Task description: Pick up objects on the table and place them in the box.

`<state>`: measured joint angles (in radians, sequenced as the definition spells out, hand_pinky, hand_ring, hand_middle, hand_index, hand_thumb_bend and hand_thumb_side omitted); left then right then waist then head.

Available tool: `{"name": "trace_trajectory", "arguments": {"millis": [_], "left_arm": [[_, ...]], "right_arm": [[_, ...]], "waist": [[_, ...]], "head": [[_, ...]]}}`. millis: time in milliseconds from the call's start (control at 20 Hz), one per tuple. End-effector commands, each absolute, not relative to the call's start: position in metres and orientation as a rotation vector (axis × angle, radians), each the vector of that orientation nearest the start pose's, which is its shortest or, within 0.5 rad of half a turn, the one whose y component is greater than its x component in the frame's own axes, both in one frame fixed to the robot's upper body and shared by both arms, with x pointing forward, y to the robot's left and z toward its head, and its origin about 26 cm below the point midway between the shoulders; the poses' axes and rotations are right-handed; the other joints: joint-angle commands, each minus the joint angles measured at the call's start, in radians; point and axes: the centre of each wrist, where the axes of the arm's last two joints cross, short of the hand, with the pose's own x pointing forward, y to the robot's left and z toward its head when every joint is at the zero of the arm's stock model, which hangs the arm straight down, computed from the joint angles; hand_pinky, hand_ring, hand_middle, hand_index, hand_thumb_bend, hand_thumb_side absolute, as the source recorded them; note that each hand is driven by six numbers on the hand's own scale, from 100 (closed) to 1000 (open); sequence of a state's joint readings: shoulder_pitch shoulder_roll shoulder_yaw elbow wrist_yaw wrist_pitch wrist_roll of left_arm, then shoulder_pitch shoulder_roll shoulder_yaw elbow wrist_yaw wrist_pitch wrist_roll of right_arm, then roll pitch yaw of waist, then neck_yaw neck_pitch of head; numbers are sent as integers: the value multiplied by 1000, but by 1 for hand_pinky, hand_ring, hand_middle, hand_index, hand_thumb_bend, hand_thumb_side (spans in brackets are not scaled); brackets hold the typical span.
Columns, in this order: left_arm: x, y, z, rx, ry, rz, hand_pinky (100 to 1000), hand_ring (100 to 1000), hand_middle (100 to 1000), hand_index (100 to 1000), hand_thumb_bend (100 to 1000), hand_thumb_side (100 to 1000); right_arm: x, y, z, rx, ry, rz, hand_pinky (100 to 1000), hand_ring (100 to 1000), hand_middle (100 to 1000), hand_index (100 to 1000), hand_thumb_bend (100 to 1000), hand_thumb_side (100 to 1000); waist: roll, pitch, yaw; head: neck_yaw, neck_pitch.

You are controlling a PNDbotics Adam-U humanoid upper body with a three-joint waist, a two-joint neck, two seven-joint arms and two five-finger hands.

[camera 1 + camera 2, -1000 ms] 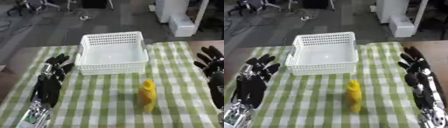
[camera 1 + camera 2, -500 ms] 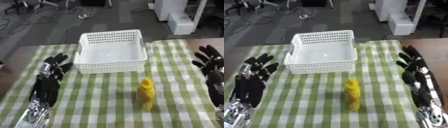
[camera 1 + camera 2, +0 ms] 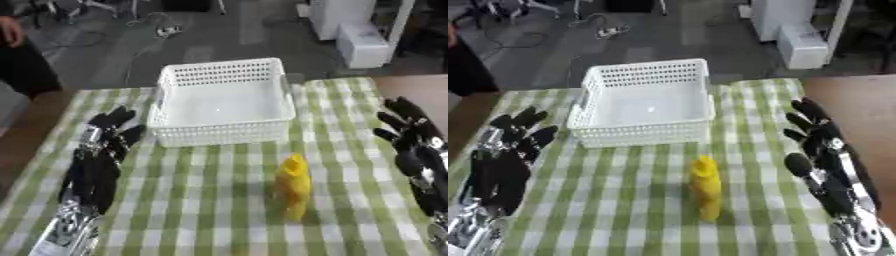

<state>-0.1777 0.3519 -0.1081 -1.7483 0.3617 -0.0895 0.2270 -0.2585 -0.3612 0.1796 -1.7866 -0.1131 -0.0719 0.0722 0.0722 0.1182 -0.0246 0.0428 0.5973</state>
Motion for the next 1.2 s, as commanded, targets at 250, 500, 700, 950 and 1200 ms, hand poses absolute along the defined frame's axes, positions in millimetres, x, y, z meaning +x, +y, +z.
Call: {"name": "trace_trajectory", "arguments": {"millis": [250,500,700,950,1200], "left_arm": [[313,275,109,-44,-1981,34,915,814,863,943,100,1000],[313,274,110,-47,-1983,35,915,815,863,943,100,1000],[313,274,110,-49,-1985,34,916,815,863,943,100,1000],[313,274,110,-50,-1984,35,916,816,863,944,100,1000],[313,274,110,-47,-1986,37,916,817,864,943,100,1000]], "right_arm": [[324,-228,122,175,-1950,719,883,933,952,1000,1000,590],[326,-220,118,210,-1920,780,882,931,951,1000,1000,585],[328,-213,116,222,-1903,829,882,931,952,1000,1000,584],[329,-210,114,218,-1894,855,882,931,953,1000,1000,585],[330,-208,113,206,-1887,860,881,928,950,1000,1000,578]], "waist": [[4,-4,10],[6,-3,14],[8,-3,17],[9,-3,20],[9,-4,21]], "head": [[-8,-8],[-9,-7],[-8,-8],[-9,-9],[-10,-10]]}}
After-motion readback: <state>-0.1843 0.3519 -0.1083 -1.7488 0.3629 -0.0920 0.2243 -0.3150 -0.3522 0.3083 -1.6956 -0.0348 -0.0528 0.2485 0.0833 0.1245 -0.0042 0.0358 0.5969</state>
